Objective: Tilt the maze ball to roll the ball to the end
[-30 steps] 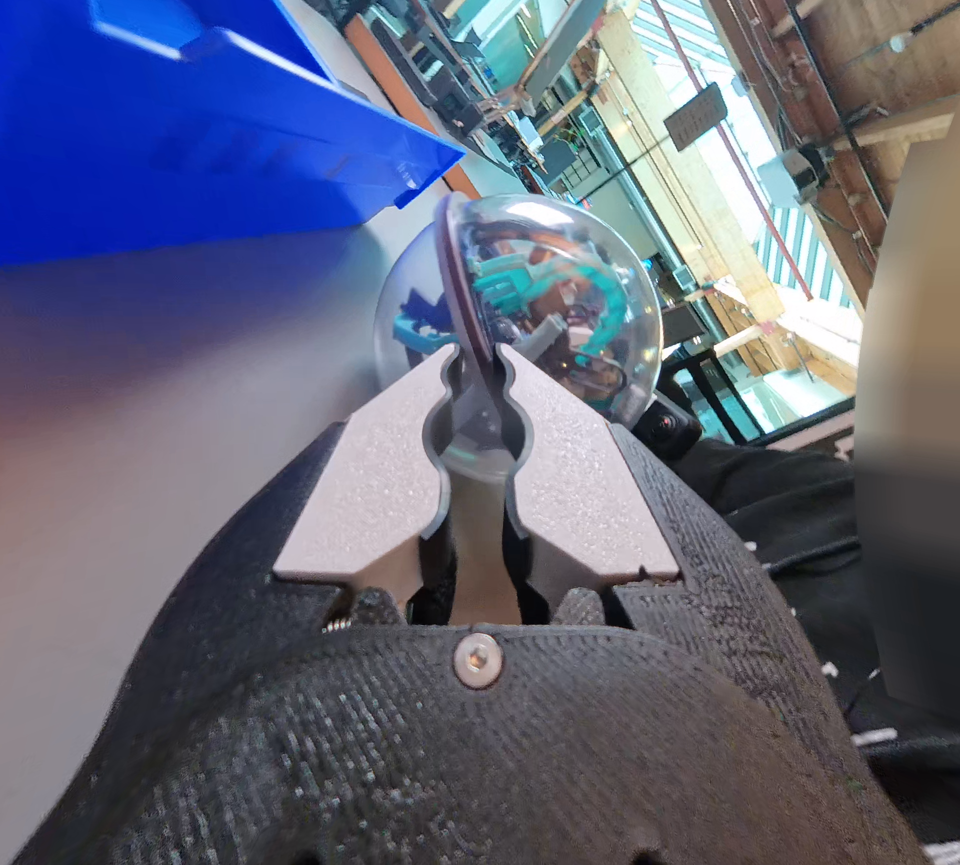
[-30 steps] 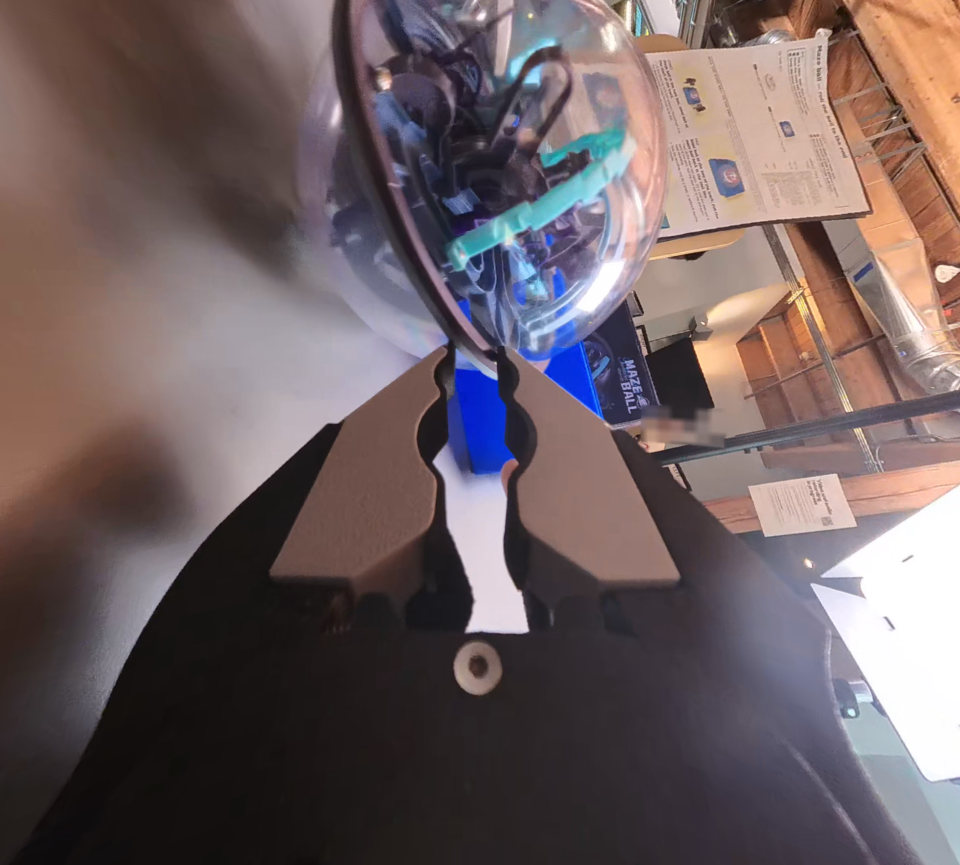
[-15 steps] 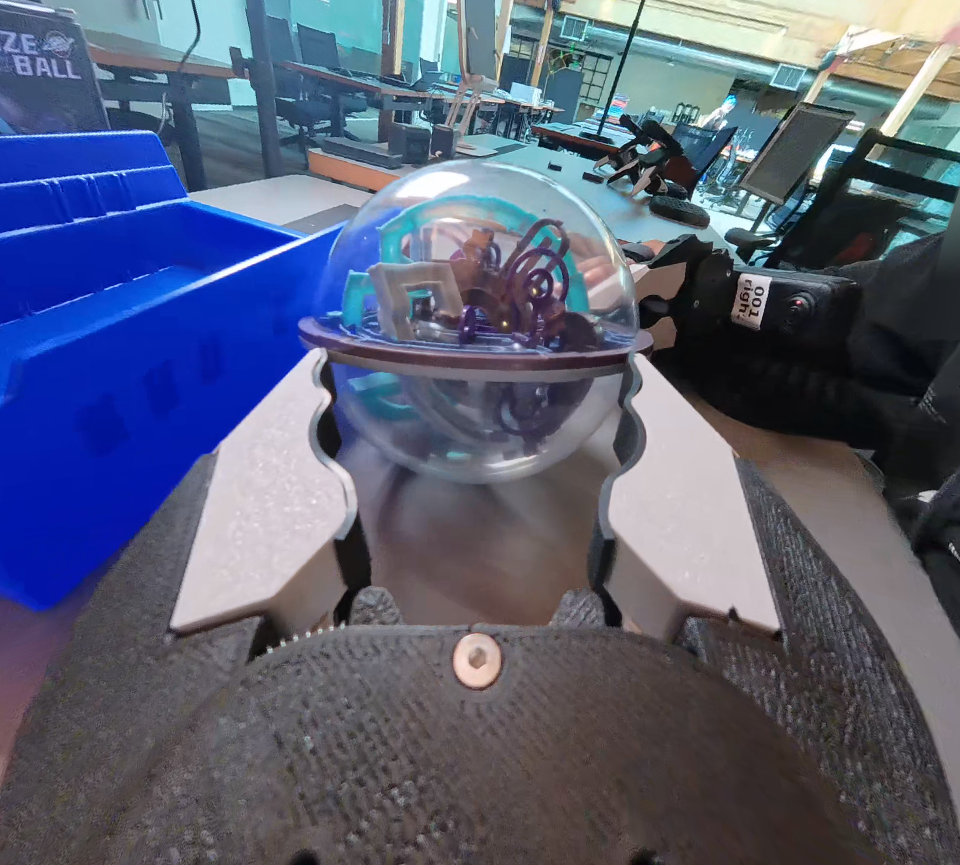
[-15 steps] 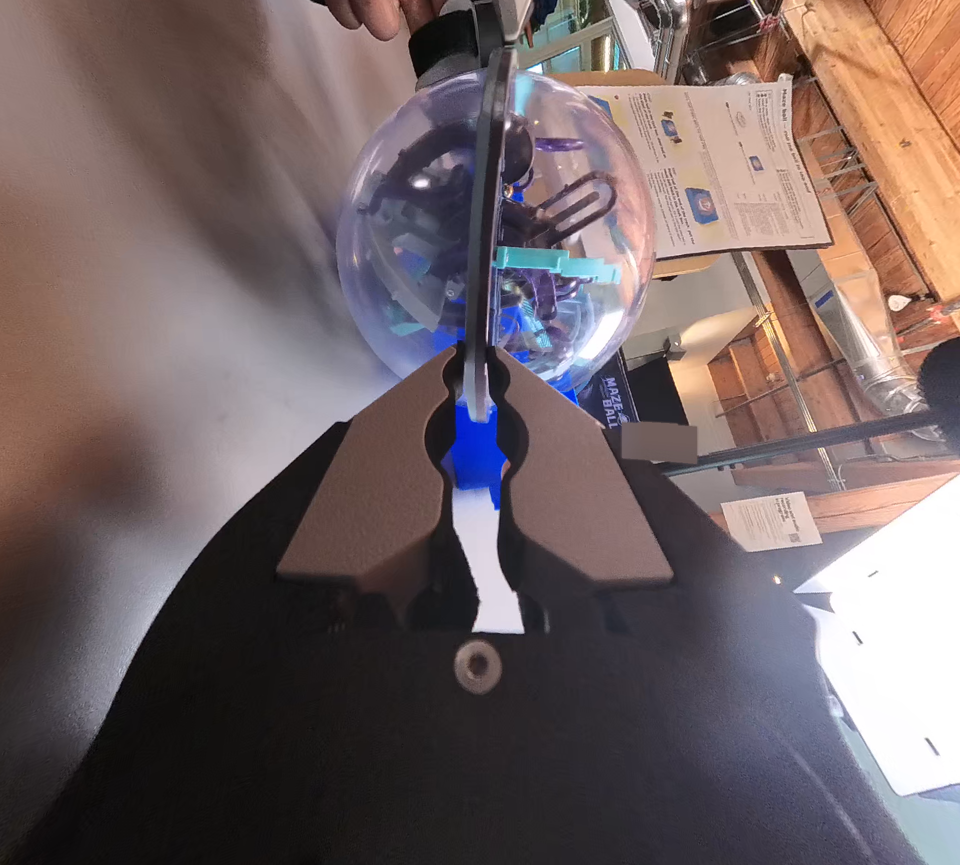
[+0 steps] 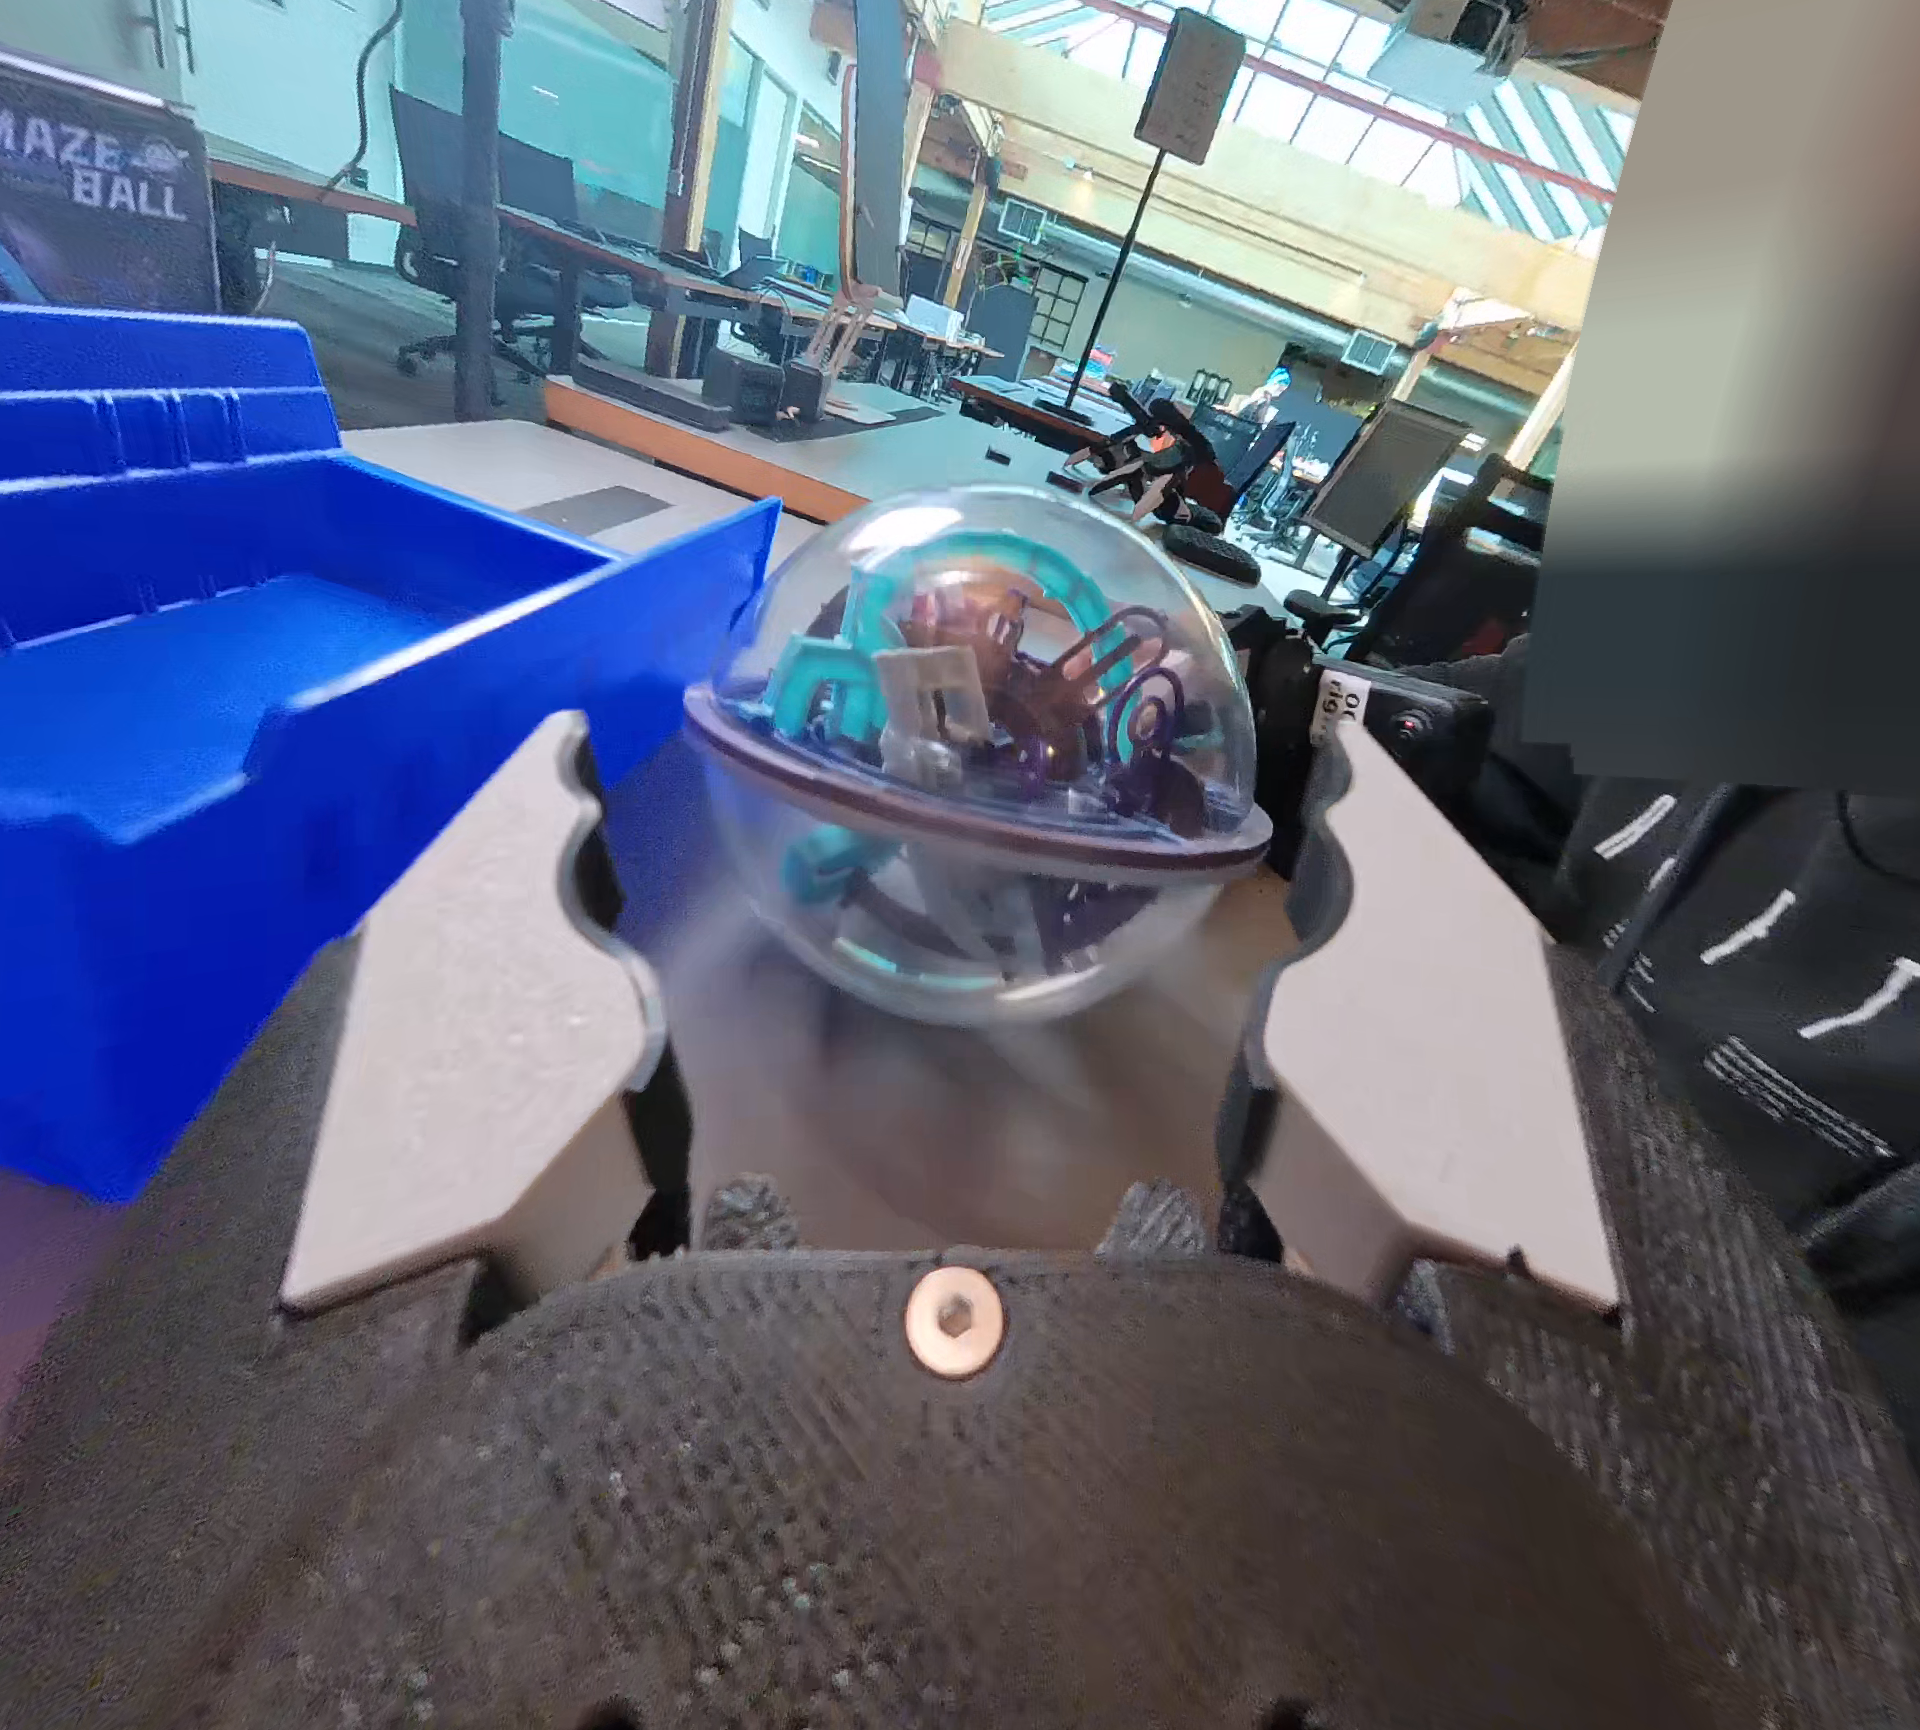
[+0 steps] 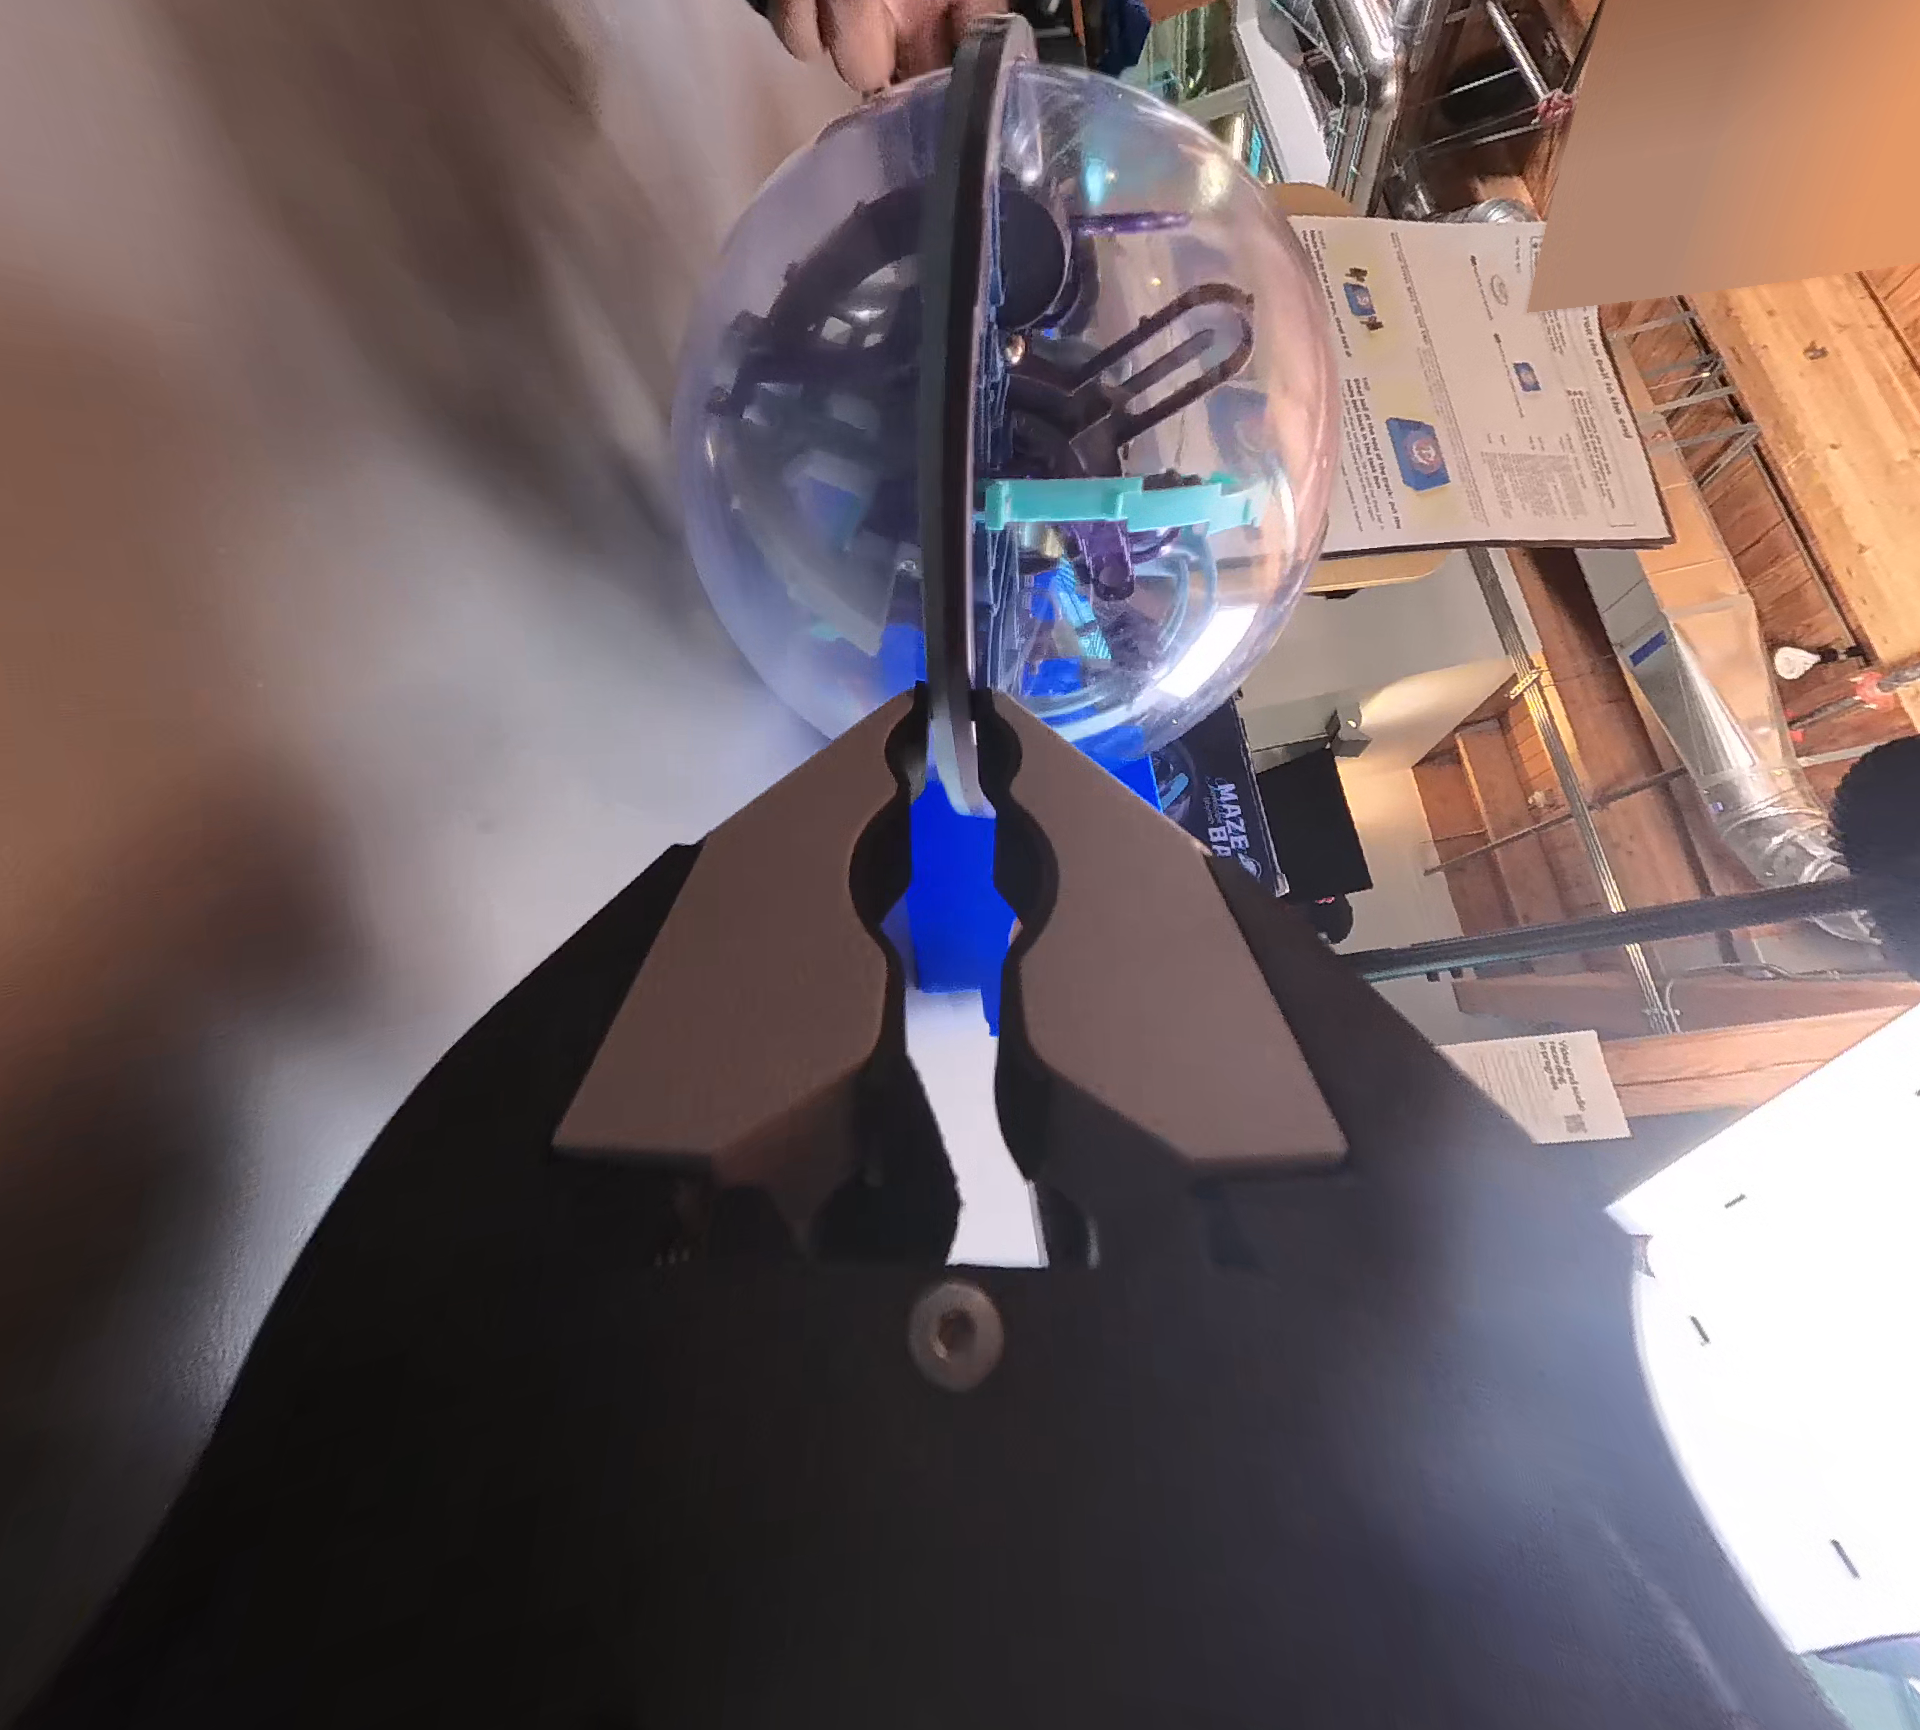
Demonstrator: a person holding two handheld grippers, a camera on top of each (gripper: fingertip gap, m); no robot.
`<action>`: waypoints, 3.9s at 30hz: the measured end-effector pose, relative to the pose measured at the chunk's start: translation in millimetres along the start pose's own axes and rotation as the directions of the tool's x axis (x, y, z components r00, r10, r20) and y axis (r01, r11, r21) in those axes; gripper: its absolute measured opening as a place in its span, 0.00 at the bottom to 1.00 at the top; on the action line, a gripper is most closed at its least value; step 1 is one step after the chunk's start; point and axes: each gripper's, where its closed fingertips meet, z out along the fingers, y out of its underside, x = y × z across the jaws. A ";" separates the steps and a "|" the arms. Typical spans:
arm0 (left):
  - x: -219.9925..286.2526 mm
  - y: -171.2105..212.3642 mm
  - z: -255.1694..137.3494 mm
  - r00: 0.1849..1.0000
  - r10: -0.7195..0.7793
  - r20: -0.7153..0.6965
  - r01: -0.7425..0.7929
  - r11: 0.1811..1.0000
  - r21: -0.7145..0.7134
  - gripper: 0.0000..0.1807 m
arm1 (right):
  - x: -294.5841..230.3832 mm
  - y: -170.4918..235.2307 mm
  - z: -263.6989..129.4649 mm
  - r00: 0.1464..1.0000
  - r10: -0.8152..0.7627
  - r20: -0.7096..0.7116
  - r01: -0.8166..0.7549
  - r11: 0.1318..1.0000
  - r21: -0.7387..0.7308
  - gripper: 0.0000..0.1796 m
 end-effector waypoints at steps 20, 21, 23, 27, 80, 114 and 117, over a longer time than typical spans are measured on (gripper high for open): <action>20.7 43.8 41.1 0.914 0.405 0.026 -0.391 0.897 -0.207 0.73 | -1.2 -22.4 -10.3 0.911 0.372 0.177 -0.394 0.912 0.110 0.15; 20.5 43.7 41.3 0.914 0.405 0.025 -0.392 0.897 -0.205 0.73 | 5.1 -22.5 -12.0 0.861 0.470 0.196 -0.497 0.859 0.123 0.17; 19.3 43.9 41.0 0.911 0.412 0.023 -0.399 0.893 -0.207 0.73 | 24.6 -15.7 -14.2 0.706 0.671 0.227 -0.705 0.696 0.135 0.29; 18.8 44.9 39.7 0.894 0.448 0.007 -0.436 0.874 -0.215 0.73 | 33.3 19.5 -5.9 0.436 0.855 0.280 -0.893 0.450 0.018 0.52; 18.6 3.9 72.2 0.970 0.228 -0.080 -0.241 0.939 -0.245 0.67 | -37.0 0.4 17.5 0.330 0.794 0.511 -0.765 0.542 -0.348 0.40; 16.7 4.8 85.4 0.951 0.246 -0.188 -0.298 0.892 -0.340 0.63 | -29.4 9.8 3.0 0.182 0.795 0.578 -0.792 0.467 -0.394 0.42; 17.4 5.6 86.3 0.948 0.242 -0.208 -0.304 0.883 -0.359 0.63 | -11.5 31.7 4.6 0.280 0.805 0.523 -0.776 0.510 -0.370 0.50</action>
